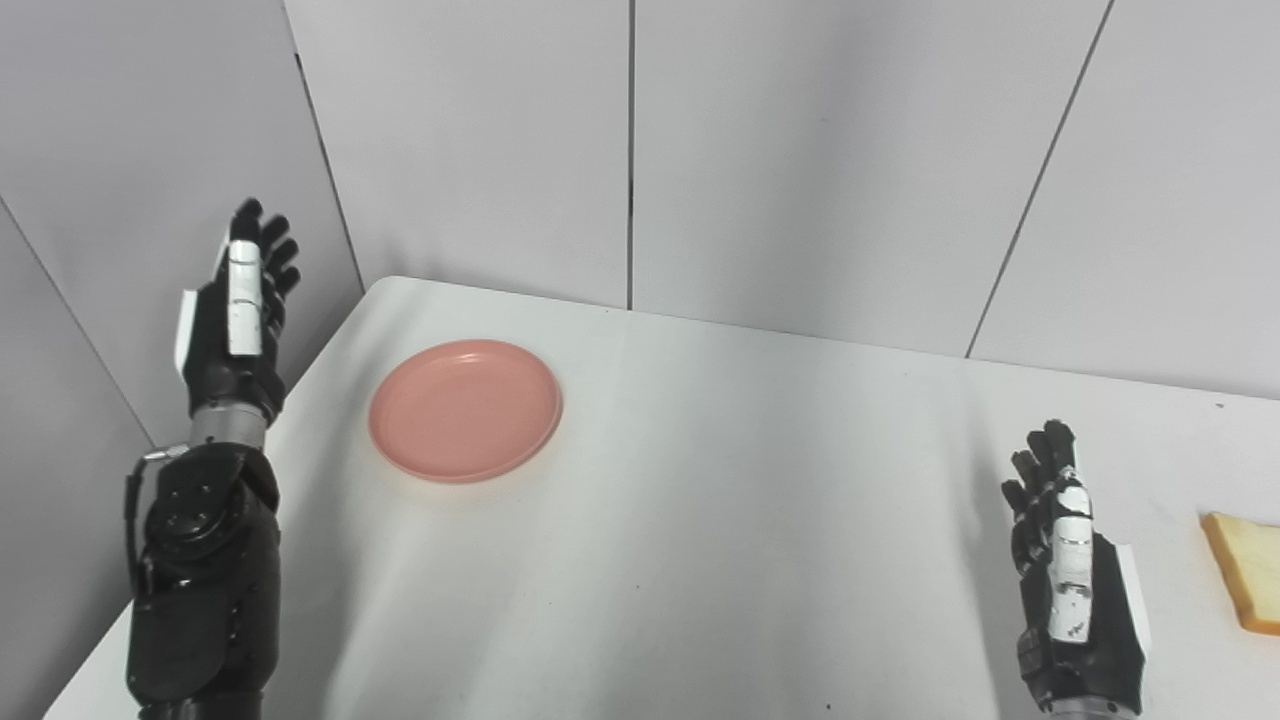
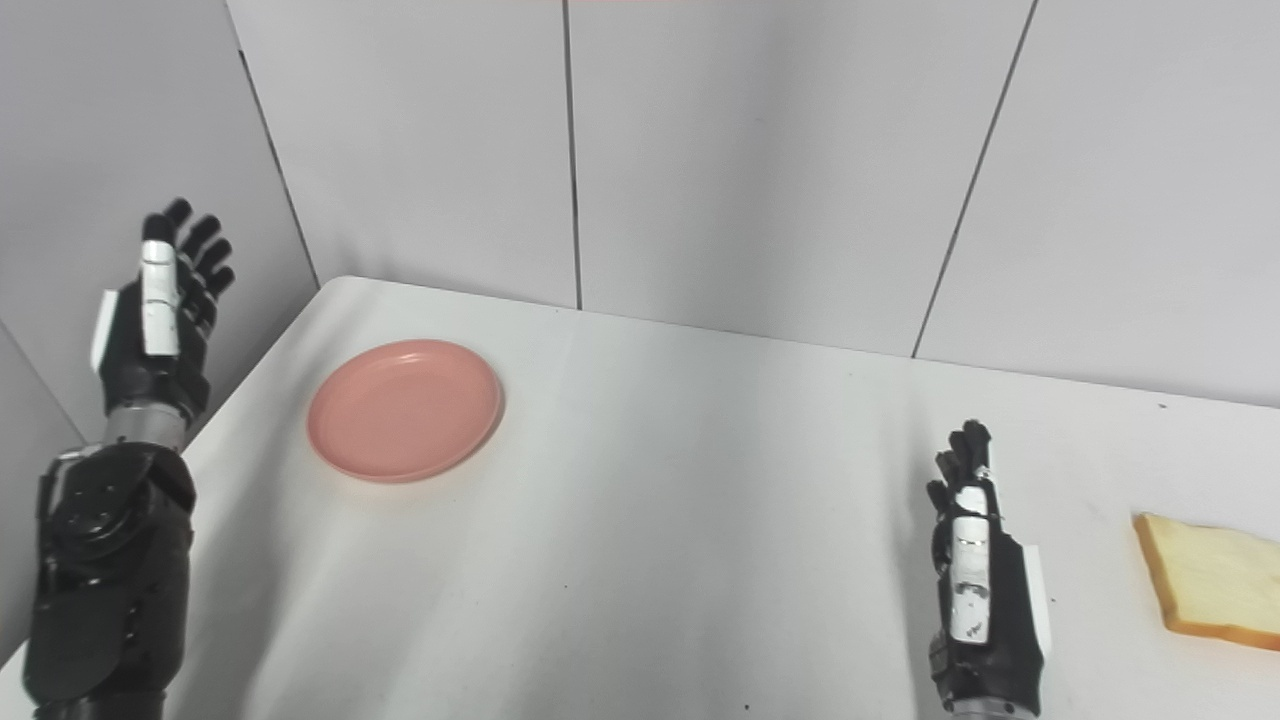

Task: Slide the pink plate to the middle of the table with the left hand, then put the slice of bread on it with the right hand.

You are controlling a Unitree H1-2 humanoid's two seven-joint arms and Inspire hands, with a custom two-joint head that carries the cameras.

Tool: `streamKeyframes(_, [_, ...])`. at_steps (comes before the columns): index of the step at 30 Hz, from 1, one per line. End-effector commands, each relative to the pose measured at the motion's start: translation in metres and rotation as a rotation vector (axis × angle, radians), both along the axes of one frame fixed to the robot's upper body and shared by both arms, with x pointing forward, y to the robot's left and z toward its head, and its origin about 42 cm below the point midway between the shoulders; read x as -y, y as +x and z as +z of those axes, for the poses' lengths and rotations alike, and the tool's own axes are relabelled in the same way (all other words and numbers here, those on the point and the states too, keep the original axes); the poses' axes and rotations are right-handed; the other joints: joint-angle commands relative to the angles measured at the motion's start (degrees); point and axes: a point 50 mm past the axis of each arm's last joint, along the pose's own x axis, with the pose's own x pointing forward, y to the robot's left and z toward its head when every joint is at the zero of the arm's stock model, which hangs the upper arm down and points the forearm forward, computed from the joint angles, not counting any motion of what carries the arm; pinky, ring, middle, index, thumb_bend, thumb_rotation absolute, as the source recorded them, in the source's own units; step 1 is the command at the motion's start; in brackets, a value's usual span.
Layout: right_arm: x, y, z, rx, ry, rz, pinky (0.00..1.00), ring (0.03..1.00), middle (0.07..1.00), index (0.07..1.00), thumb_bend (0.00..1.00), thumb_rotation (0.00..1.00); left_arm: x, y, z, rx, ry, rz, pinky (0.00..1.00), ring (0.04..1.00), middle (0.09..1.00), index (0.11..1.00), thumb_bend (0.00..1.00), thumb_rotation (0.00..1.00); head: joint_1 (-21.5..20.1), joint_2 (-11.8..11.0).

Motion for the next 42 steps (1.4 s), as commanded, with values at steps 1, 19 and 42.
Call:
streamKeyframes(1, [-0.002, 0.001, 0.017, 0.067, -0.003, 0.011, 1.00, 1.000, 1.000, 1.000, 0.33, 1.00, -0.009, 0.008, 0.022, 0.079, 0.024, -0.007, 0.96, 0.948, 0.945, 0.937, 0.76, 0.89, -0.09, 0.19])
streamKeyframes(19, [-0.003, 0.000, 0.022, 0.070, -0.012, 0.003, 1.00, 1.000, 1.000, 1.000, 0.30, 1.00, -0.018, 0.027, -0.028, -0.054, -0.097, -0.035, 0.98, 0.966, 0.966, 0.965, 0.72, 0.90, -0.08, 1.33])
streamKeyframes(42, [-0.004, -0.001, 0.028, 0.076, -0.005, 0.018, 1.00, 1.000, 1.000, 1.000, 0.32, 1.00, -0.010, 0.043, -0.074, -0.175, -0.181, -0.051, 0.95, 0.964, 0.960, 0.955, 0.69, 0.90, -0.61, 3.10])
